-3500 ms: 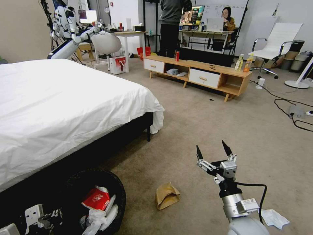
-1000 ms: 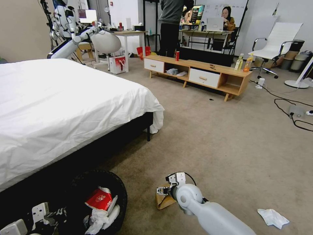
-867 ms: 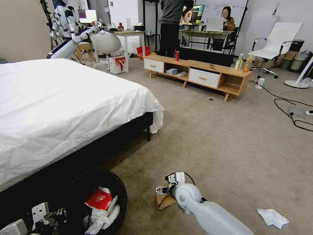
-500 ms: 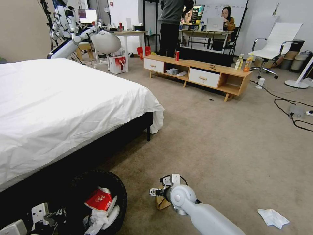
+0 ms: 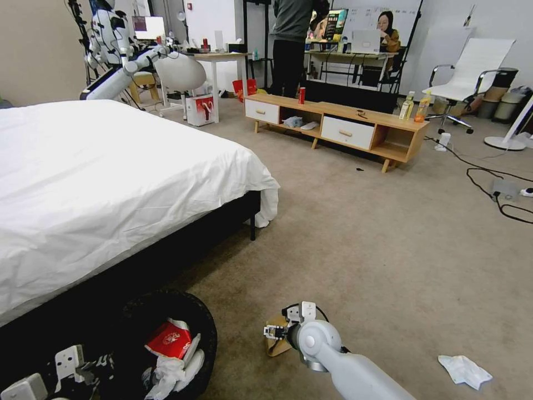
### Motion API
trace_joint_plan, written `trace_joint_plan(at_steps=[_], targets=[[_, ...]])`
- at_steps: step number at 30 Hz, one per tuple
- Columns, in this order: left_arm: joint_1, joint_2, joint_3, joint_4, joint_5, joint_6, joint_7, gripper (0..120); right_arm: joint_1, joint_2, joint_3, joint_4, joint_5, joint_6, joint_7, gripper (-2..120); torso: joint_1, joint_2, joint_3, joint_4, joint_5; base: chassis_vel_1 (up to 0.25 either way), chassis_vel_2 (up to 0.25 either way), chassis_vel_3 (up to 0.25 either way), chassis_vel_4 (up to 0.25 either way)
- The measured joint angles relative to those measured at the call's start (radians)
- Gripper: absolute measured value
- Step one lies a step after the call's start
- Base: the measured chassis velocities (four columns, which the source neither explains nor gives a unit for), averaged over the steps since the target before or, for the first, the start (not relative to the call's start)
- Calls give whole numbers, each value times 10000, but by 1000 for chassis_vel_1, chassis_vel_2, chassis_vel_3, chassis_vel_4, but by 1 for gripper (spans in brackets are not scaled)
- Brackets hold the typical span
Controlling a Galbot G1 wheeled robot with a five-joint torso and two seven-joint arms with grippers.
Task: Pick up the trash bin and place the garbage on the floor into it.
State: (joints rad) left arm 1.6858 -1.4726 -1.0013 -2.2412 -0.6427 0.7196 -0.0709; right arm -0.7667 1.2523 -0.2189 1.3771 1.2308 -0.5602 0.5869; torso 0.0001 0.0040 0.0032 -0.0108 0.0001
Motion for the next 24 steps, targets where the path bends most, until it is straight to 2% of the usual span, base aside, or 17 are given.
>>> trace_joint_plan(at_steps=[13,24], targets=[[114,-4,-99,-157,-43,2,17,3,429,699,248,-1273,132,344,-604,100,0,0,0,0,-2,0,0,0,0],[68,9,-96,-139,-67,9,23,3,113,540,516,-1421,40,345,-644,100,0,0,0,-2,-2,0,0,0,0]])
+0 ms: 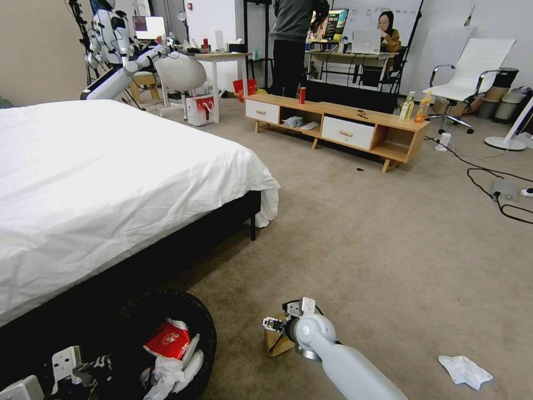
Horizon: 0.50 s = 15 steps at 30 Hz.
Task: Pick up the trash bin and place the garbage on the floor into it.
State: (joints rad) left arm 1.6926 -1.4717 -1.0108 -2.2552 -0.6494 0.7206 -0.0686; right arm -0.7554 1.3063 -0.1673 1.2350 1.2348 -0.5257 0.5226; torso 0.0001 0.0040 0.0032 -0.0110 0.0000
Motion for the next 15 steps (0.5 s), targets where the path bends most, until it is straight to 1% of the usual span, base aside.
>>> trace_joint_plan(at_steps=[7,15], targets=[[-27,-3,44,17,4,3,0,3,-66,-92,157,66,-2,0,14,100,-1,0,0,3,0,0,0,0,0],[89,2,-5,-88,2,6,1,3,43,150,273,-192,-10,29,-107,100,0,0,0,4,0,0,0,0,0]])
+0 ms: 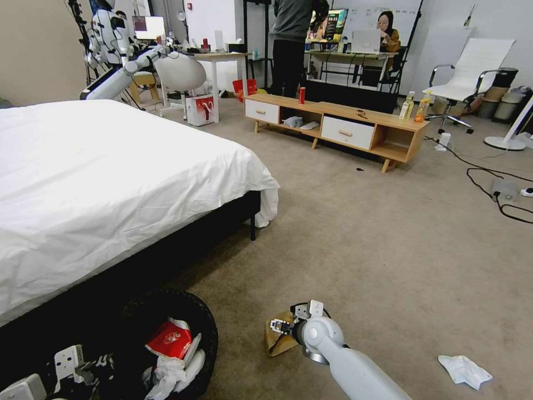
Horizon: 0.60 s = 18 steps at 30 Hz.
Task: Pick up the trash bin and place the garbage on the floor into it.
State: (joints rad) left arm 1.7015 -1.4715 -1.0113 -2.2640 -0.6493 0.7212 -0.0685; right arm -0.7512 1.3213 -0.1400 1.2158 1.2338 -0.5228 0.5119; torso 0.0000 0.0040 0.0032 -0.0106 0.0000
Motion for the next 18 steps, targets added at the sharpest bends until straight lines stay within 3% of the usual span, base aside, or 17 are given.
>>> trace_joint_plan(at_steps=[18], targets=[[78,43,-32,-128,-61,7,5,3,140,458,417,-1449,-626,51,-562,100,0,0,0,-3,0,0,0,0,0]])
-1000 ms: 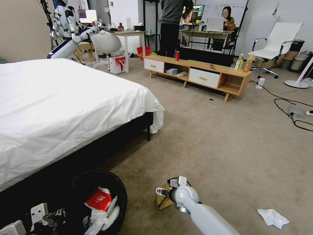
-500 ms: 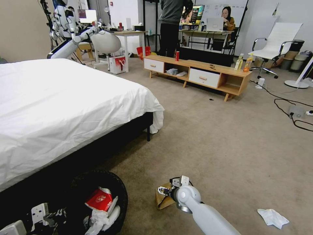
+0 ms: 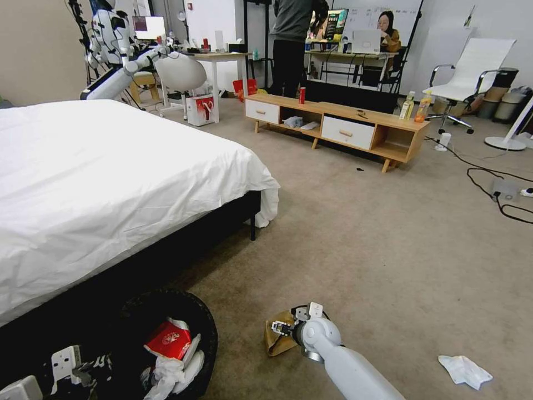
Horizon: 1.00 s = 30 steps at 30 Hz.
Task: Pick up the trash bin and place the garbage on the floor into it.
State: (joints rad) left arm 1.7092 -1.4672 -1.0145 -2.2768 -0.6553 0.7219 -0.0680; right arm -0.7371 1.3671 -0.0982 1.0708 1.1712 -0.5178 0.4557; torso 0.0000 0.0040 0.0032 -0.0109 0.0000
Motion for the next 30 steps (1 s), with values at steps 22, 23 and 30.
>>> trace_joint_plan(at_steps=[22,23,30], targets=[[43,26,-8,6,-6,12,2,3,251,587,-138,-564,-518,264,-750,95,1,0,0,1,0,0,0,0,0],[40,12,6,13,2,12,9,3,272,611,-140,-598,-581,286,-789,93,0,0,0,1,0,0,0,0,0],[29,-21,50,28,21,12,30,3,396,760,-124,-864,-844,446,-1042,83,0,0,0,1,0,0,0,0,0]])
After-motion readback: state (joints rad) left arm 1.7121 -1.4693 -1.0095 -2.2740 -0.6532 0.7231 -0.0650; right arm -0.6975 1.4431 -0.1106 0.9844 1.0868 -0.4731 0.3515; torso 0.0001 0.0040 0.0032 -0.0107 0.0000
